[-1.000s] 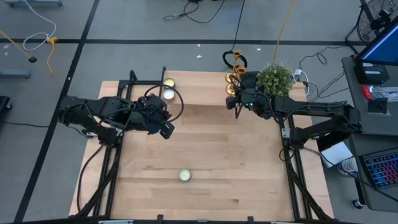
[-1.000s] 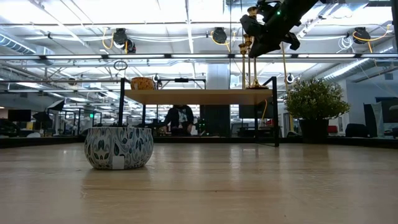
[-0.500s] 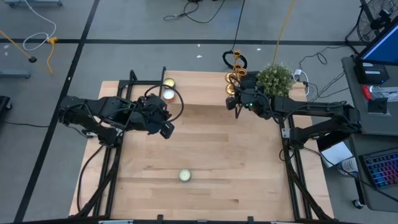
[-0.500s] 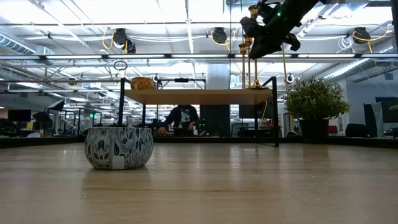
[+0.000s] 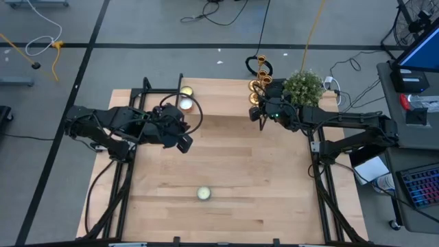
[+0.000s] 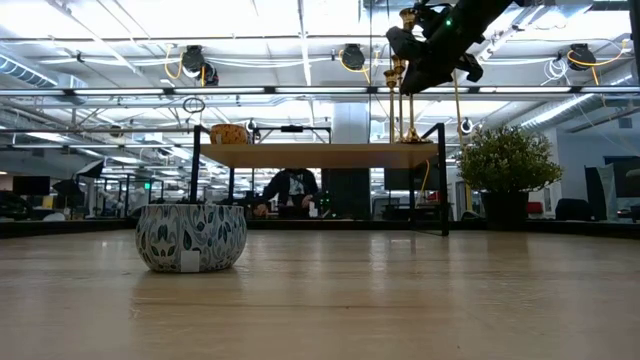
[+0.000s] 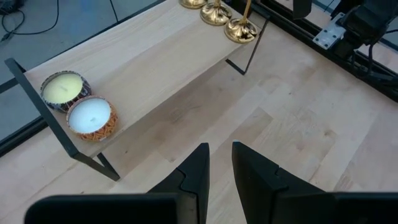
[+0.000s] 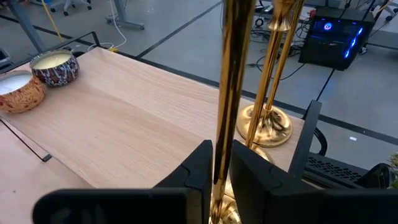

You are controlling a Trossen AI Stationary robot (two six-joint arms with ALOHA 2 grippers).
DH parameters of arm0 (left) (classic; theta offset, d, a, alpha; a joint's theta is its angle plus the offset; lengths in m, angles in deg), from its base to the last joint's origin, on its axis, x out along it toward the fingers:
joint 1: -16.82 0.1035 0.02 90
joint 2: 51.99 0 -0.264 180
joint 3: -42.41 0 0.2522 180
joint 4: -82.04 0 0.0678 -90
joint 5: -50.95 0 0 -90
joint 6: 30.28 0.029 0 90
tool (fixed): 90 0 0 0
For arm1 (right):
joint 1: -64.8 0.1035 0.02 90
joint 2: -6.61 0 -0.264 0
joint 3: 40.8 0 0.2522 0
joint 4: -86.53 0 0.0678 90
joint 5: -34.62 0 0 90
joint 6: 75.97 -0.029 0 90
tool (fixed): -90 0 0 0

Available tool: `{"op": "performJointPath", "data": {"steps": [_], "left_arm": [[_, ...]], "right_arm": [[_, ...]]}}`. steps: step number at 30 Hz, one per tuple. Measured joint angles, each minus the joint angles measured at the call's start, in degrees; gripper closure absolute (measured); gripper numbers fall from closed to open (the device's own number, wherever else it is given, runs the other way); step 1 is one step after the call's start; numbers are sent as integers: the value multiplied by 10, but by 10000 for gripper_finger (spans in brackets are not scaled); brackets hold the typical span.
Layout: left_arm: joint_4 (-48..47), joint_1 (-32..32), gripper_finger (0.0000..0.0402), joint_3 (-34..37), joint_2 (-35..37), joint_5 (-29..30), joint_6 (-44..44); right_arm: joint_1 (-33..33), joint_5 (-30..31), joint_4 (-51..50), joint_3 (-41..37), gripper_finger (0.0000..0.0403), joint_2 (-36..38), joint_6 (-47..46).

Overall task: Pick & Place candle stick holders
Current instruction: Put the candle holder aligned with the other candle holder on the shelf

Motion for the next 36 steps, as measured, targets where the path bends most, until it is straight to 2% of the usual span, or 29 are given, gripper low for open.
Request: {"op": "performJointPath", "data": {"steps": [36], "left_arm": [[20, 0, 328, 0, 0, -1, 13]], "right_arm": [[0, -15, 30, 0, 353, -8, 10]]}}
